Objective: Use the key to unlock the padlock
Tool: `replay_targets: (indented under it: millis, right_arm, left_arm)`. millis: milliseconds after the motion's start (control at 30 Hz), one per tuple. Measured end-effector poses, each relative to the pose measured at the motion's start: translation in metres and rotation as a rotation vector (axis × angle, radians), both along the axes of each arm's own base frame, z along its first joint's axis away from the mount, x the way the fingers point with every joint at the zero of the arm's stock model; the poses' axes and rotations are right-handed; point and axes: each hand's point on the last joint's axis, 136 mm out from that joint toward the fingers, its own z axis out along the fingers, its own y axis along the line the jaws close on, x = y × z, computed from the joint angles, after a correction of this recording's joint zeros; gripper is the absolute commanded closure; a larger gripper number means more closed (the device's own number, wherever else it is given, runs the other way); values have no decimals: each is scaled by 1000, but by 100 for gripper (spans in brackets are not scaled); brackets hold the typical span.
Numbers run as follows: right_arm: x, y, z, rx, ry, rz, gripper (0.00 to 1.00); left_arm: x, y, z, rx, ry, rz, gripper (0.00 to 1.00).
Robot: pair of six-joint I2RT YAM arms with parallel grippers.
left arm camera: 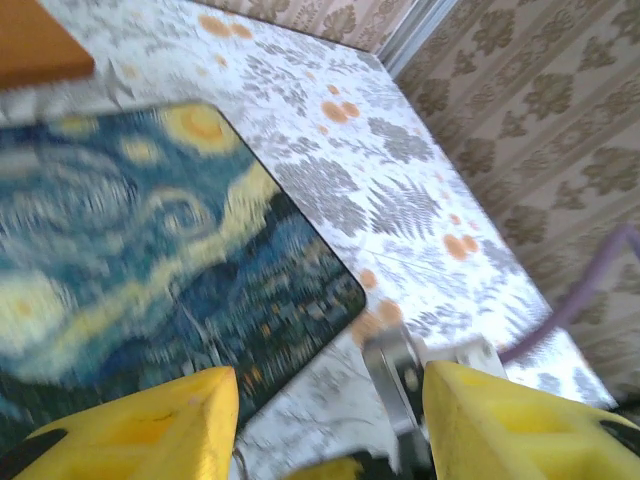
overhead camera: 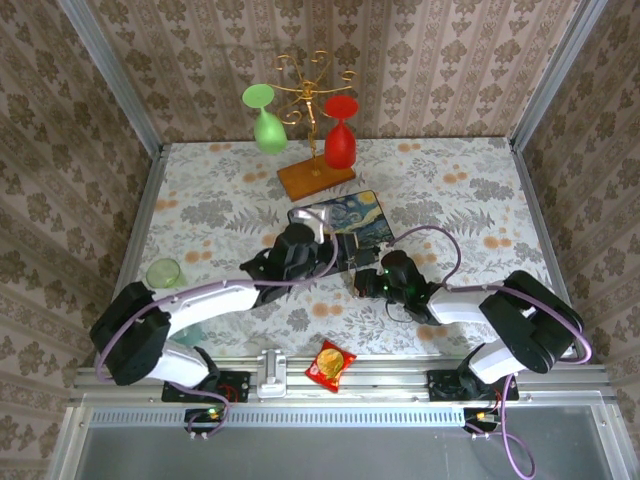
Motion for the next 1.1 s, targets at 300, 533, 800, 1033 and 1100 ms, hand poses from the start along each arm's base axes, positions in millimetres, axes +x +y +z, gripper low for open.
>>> replay_targets:
  millis: [300, 533, 800, 1033, 1100]
  right_arm:
    - [5, 6, -6, 66, 45, -170, 100]
    - [10, 6, -6, 102, 25, -296, 100]
    - [14, -8, -4, 140, -37, -397, 100]
    - [22, -8, -5, 194, -100, -458, 100]
    - [23, -9, -4, 202, -108, -465, 100]
  left_arm:
    - [50, 5, -90, 452, 2, -18, 60]
    - [53, 2, -90, 512, -52, -49, 66]
    - [54, 0, -94, 482, -129, -58, 71]
    - [55, -2, -95, 488, -201, -60, 72]
    - [55, -2, -95, 484, -220, -58, 72]
